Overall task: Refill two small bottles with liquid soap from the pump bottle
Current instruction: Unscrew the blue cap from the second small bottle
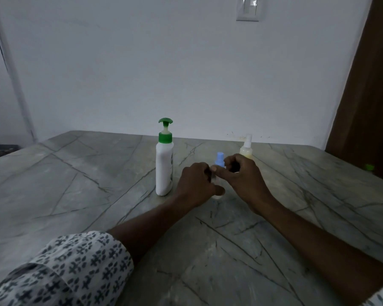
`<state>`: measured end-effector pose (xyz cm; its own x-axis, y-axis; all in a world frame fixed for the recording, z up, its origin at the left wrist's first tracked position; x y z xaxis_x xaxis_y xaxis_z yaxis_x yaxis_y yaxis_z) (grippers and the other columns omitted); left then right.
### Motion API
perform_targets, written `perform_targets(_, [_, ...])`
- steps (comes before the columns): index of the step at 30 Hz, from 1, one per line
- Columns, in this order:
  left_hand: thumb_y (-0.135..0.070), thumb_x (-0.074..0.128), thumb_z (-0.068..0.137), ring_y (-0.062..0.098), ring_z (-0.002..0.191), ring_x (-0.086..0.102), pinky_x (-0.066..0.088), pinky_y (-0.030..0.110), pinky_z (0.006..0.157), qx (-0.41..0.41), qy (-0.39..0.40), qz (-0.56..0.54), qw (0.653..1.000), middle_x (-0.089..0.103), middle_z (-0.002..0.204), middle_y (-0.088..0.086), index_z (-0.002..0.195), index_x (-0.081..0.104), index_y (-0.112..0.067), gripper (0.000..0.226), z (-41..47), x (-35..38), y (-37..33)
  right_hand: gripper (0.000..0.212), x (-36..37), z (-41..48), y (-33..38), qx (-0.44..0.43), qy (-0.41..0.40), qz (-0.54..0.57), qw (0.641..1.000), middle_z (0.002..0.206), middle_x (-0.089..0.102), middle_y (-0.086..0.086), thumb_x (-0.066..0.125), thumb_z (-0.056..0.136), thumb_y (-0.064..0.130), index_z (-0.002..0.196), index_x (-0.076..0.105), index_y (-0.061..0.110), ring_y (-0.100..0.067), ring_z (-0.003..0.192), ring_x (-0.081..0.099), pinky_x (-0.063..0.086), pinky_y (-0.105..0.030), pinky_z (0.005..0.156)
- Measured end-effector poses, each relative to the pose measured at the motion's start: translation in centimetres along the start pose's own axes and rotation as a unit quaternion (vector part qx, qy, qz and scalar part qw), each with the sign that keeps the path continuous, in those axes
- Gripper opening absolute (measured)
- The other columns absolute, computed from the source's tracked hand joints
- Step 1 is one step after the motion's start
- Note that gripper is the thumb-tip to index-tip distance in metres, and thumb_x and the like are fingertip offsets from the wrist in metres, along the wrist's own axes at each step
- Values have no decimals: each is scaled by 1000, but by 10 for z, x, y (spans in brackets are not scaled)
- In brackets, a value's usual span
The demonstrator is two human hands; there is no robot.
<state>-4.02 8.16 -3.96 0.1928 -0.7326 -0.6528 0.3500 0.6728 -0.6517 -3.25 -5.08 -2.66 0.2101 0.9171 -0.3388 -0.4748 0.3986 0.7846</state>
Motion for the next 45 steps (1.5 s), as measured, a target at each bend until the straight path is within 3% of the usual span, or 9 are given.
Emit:
perform_targets(3, [-24, 89, 67, 8, 62, 50, 37, 20, 54, -10, -5, -14, 1000, 60, 76, -1, 88, 64, -6, 37, 0, 0, 4, 6, 5, 0, 4, -17, 31, 36, 999, 91, 69, -1, 64, 90, 15, 94, 69, 13, -10, 82, 61, 47, -25, 74])
perform_targets(6, [-24, 89, 68, 8, 63, 51, 39, 20, 55, -10, -2, -15, 1000, 61, 78, 0, 89, 64, -6, 37, 0, 0, 4, 28, 8, -1, 1, 5, 48, 67, 997, 115, 66, -2, 60, 92, 16, 120, 63, 14, -12, 102, 61, 47, -20, 82])
perform_targets(12, [-25, 89, 67, 5, 58, 46, 32, 19, 52, -9, -8, -2, 1000, 52, 68, -6, 76, 56, -15, 36, 0, -1, 2, 28, 0, -1, -1, -6, 0, 11, 1000, 79, 62, -6, 73, 85, 30, 88, 64, 4, -14, 70, 55, 44, -24, 65])
perform_targets(21, [-24, 90, 68, 3, 58, 45, 32, 16, 51, -4, -5, -25, 1000, 53, 68, -8, 80, 60, -11, 35, -1, -2, 2, 14, -30, 11, 31, -71, -48, 113, 990, 94, 71, -2, 62, 93, 14, 102, 71, 9, -3, 82, 63, 47, -15, 72])
perform_targets(30, [-22, 88, 71, 4, 66, 52, 40, 18, 57, 9, 11, -34, 999, 58, 77, -7, 95, 66, -5, 37, -1, 0, 1, 15, -82, 17, 54, -126, -137, 220, 958, 96, 72, 3, 63, 86, 33, 96, 72, 27, -13, 93, 65, 52, -35, 88])
perform_targets(35, [-24, 89, 69, 2, 63, 50, 38, 17, 55, 12, 5, -33, 999, 55, 73, -10, 92, 66, -6, 36, 0, -2, 0, 10, -74, 26, 50, -204, -84, -82, 972, 88, 71, 2, 70, 87, 15, 97, 70, 15, -8, 82, 64, 49, -19, 78])
perform_targets(40, [-25, 90, 67, 2, 60, 46, 36, 19, 54, 11, -4, -24, 1000, 52, 70, -10, 80, 61, -13, 35, 1, -3, 1, 13, -2, 31, -7, -251, 67, -458, 850, 85, 72, -9, 71, 84, 25, 91, 72, 14, -31, 80, 69, 44, -35, 80])
perform_targets(42, [-26, 91, 66, 2, 59, 44, 34, 18, 53, 11, -5, -18, 1000, 50, 68, -11, 74, 56, -17, 37, 1, -3, 1, 16, 16, 35, -27, -227, 112, -524, 813, 97, 70, -5, 66, 87, 24, 101, 71, 18, -29, 95, 66, 39, -38, 93])
perform_targets(45, [-25, 92, 65, 2, 56, 42, 31, 17, 51, 9, -10, -19, 1000, 48, 65, -12, 68, 51, -20, 41, 2, -3, 3, 22, 20, 41, -37, -191, 119, -508, 832, 106, 65, -5, 68, 86, 23, 107, 71, 23, -28, 103, 61, 37, -37, 92])
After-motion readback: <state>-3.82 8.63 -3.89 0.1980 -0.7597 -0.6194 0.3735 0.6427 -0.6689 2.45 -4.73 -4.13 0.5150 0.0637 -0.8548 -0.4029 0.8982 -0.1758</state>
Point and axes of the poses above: each hand's wrist, its own z-axis towards the middle knuckle, its own x-axis out of the palm, y = z × x, the point moved 10 cm from there along z, towards the middle knuckle
